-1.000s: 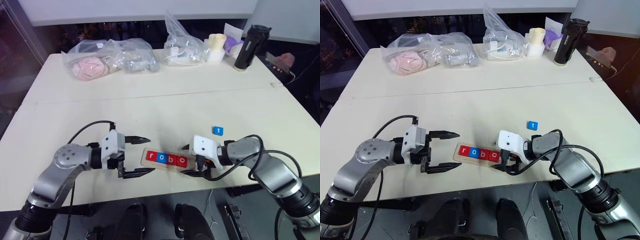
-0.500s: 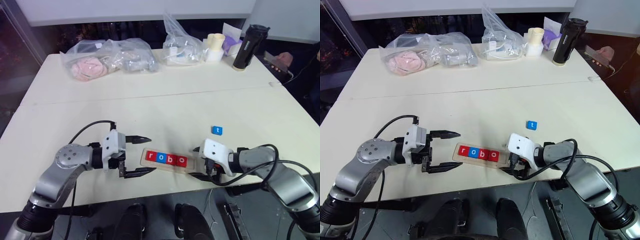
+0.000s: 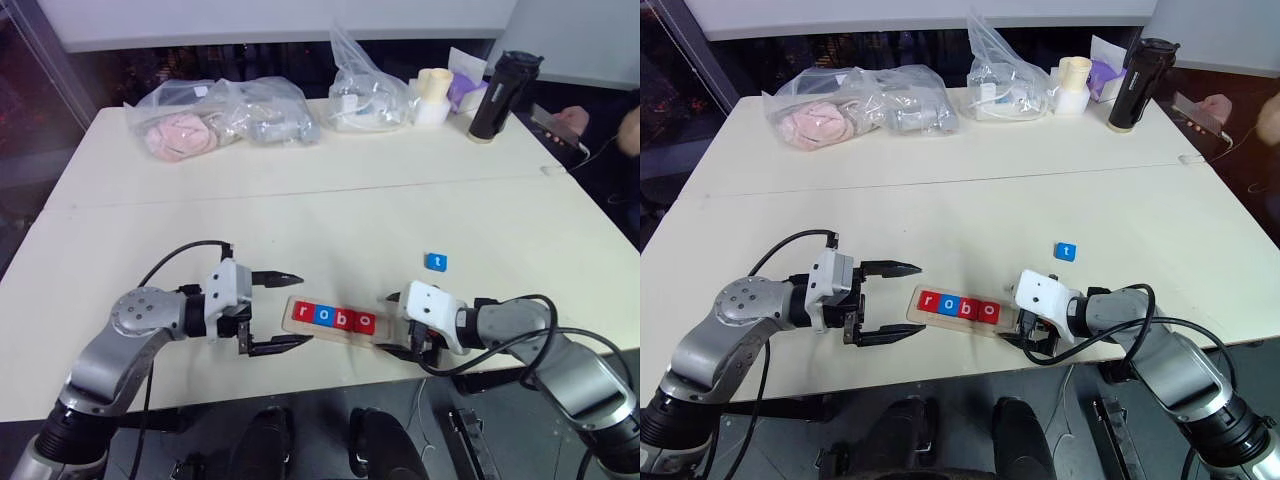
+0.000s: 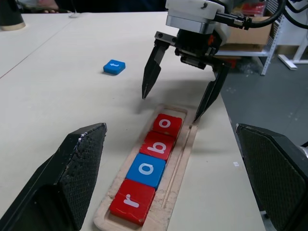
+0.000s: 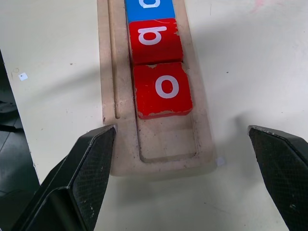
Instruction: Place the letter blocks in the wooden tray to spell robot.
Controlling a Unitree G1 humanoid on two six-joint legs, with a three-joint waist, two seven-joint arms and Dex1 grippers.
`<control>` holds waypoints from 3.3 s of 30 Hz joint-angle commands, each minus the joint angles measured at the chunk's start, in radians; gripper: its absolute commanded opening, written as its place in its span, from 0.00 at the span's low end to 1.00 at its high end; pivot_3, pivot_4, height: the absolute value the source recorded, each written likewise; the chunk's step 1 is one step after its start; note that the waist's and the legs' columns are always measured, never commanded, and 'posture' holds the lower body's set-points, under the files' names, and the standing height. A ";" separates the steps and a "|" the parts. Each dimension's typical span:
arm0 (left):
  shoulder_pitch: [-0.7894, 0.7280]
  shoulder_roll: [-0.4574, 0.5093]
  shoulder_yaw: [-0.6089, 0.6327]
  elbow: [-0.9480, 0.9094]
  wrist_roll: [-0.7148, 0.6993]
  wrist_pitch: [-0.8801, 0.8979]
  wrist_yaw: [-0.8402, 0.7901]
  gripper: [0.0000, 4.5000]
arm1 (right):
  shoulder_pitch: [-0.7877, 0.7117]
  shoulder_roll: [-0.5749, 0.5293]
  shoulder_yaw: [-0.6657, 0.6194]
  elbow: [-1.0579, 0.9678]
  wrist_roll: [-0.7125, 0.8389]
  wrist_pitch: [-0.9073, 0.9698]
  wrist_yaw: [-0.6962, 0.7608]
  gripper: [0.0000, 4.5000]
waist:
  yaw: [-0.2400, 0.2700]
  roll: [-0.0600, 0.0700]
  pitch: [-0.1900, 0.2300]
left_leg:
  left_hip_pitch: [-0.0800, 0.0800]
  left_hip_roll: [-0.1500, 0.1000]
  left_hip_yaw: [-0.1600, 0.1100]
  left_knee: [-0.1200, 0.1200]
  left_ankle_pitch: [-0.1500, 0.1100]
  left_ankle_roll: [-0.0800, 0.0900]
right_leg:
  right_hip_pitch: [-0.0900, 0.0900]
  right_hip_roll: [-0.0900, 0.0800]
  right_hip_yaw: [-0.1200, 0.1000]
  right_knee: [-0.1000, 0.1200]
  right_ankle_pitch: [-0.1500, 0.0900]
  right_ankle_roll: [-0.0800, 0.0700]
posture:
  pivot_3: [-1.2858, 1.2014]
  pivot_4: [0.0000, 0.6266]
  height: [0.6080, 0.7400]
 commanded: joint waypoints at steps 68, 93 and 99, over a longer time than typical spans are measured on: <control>-0.036 -0.028 -0.029 0.042 0.012 -0.055 -0.040 1.00 | 0.047 0.487 -0.467 -0.361 0.124 0.942 -0.685 0.78 | -0.023 0.002 -0.001 | -0.006 0.001 0.000 -0.004 0.000 0.000 | -0.007 0.000 -0.001 -0.001 0.001 -0.001 | 0.52 0.24 1.00; -0.026 -0.004 -0.014 -0.009 -0.008 -0.013 -0.028 1.00 | -0.078 -0.244 -0.188 0.574 0.054 -0.551 0.439 0.99 | -0.018 -0.001 0.001 | -0.003 0.000 0.000 -0.001 0.000 0.000 | -0.002 0.000 -0.002 -0.001 0.000 0.000 | 0.52 0.24 1.00; -0.014 0.011 -0.001 -0.036 -0.017 0.005 -0.017 1.00 | -0.120 -0.225 -0.145 0.630 0.027 -0.581 0.473 0.99 | -0.016 -0.001 0.001 | -0.003 0.000 0.001 -0.001 0.000 0.000 | -0.002 0.000 -0.001 -0.001 0.001 0.000 | 0.52 0.24 1.00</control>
